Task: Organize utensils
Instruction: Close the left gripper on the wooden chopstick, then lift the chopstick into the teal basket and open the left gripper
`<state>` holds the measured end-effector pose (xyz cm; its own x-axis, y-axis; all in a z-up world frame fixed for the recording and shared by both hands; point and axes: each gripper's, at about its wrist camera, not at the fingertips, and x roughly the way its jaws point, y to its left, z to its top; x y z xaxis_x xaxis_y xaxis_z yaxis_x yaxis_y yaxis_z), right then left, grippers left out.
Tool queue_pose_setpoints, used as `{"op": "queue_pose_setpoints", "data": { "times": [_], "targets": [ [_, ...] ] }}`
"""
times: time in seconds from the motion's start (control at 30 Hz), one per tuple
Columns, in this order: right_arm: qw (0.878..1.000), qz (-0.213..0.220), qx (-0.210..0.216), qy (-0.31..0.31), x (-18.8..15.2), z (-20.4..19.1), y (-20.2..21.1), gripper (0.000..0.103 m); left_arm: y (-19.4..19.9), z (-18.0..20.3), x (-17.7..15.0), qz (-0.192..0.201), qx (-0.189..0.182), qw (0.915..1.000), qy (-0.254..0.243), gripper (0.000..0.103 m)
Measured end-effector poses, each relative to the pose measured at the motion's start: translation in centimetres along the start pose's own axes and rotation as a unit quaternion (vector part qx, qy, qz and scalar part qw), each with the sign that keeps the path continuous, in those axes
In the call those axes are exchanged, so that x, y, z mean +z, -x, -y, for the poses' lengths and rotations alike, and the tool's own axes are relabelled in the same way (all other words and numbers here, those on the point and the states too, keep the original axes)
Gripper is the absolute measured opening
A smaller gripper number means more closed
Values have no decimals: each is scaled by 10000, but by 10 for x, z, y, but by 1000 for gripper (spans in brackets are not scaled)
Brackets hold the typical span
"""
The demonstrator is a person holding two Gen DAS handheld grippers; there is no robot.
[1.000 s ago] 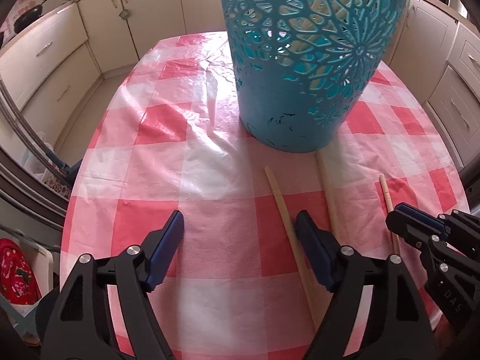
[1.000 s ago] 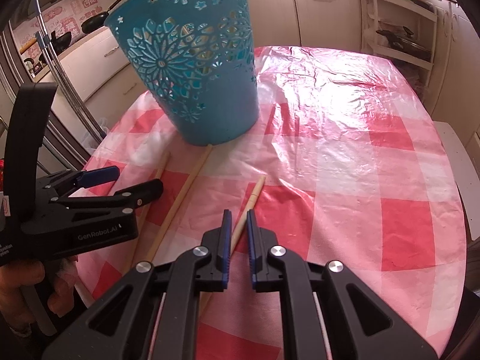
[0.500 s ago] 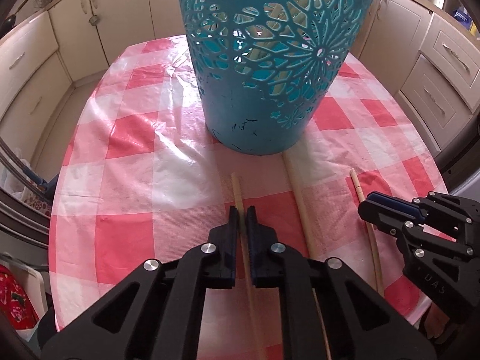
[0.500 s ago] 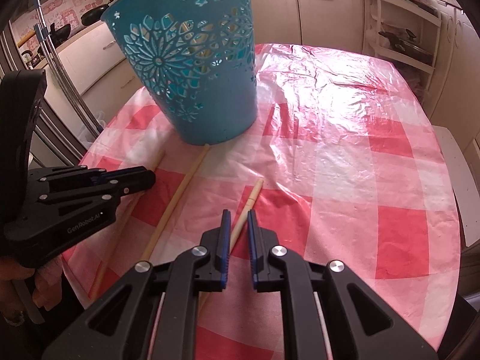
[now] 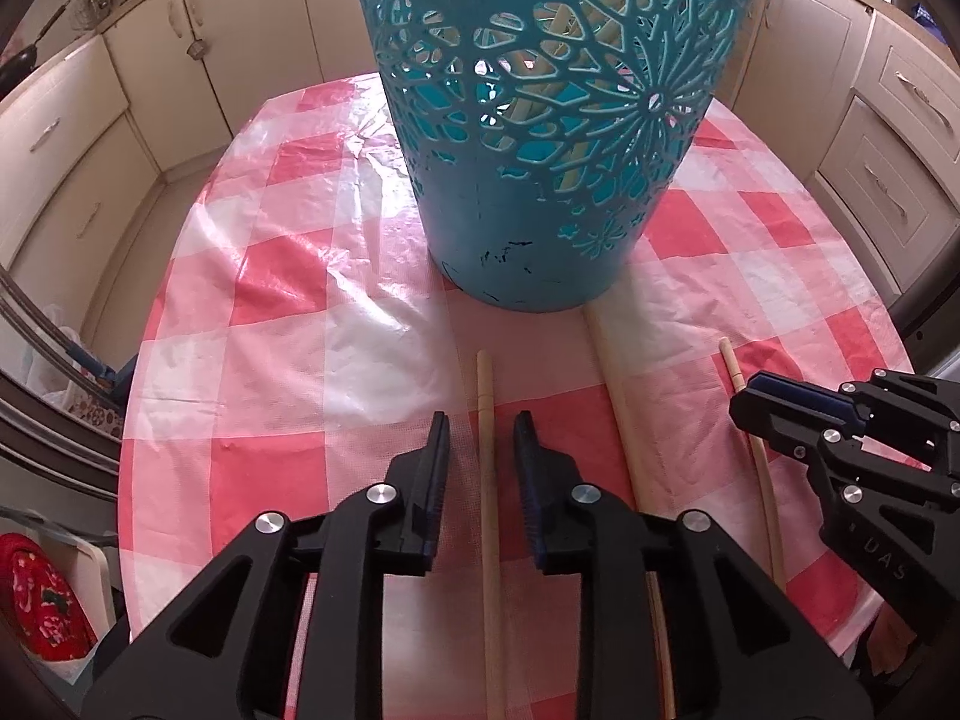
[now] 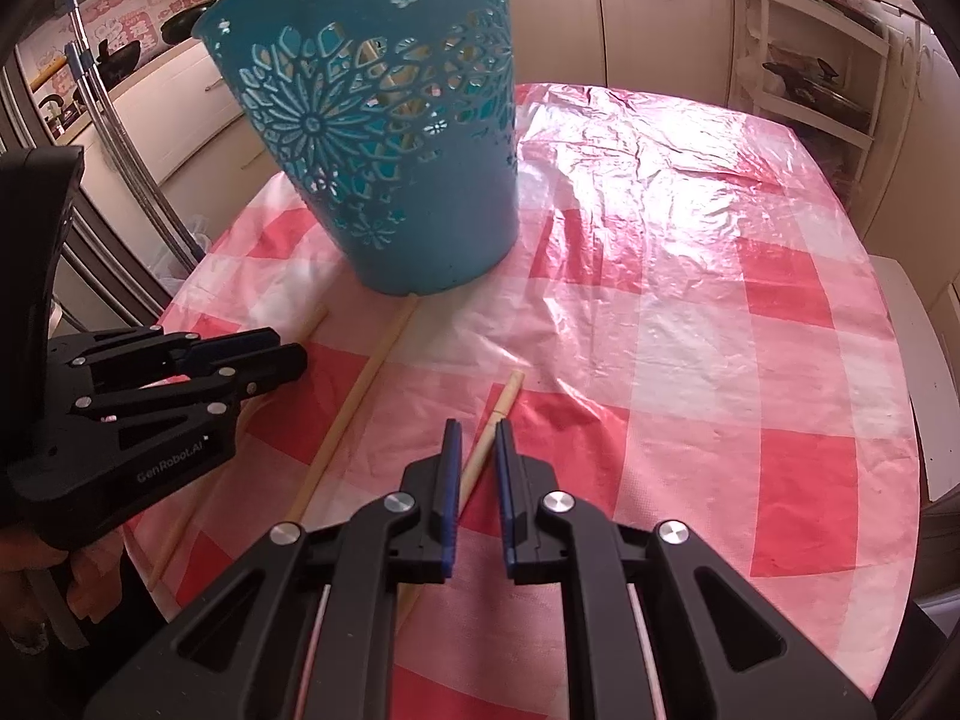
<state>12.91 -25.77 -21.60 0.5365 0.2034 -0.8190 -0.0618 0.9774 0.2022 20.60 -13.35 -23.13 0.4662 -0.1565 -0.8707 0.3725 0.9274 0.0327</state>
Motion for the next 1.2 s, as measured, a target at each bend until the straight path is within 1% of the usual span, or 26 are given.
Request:
{"op": "queue_pose_setpoints", "data": {
  "times": [0.03,0.07,0.23,0.3,0.33,0.37,0.47,0.57,0.7,0.77,0.83,0.97,1.07,1.2],
  "targets": [
    [10000,1,21,-38,0,1,0,12,0,0,0,12,60,10000,4,31],
    [10000,4,26,-56,1,2,0,12,0,-1,0,17,56,10000,28,33],
    [9999,101,17,-45,0,2,-1,12,-2,-3,0,50,-2,10000,42,33],
    [9998,171,27,-37,-1,2,-1,12,-1,-4,0,84,-58,9999,49,27],
    [9998,203,21,-21,-2,2,-1,12,-1,-4,0,101,-84,9999,34,13],
    [9997,236,7,8,-2,1,-1,12,-1,-5,-1,96,-152,9998,52,6],
    [9994,341,-2,98,-5,-1,-1,14,0,-11,-1,115,-301,9992,243,5],
    [9992,373,10,126,-6,-3,-1,17,7,-21,-2,249,-547,9971,466,5],
    [9989,427,38,177,-7,-6,-1,25,17,-38,-3,398,-1081,9896,865,5],
    [9987,452,49,226,-8,-9,-1,28,26,-46,-4,551,-1260,9853,1015,5],
    [9986,468,60,248,-9,-10,-1,31,35,-51,-4,699,-1335,9827,1079,5],
    [9986,482,114,191,-9,-9,0,31,54,-54,-1,979,-1452,9774,1184,5],
    [9985,500,114,197,-10,-9,0,31,74,-57,4,1280,-1592,9708,1261,5],
    [9984,514,134,198,-11,-8,1,31,110,-58,14,1765,-1736,9612,1217,5]
  ]
}}
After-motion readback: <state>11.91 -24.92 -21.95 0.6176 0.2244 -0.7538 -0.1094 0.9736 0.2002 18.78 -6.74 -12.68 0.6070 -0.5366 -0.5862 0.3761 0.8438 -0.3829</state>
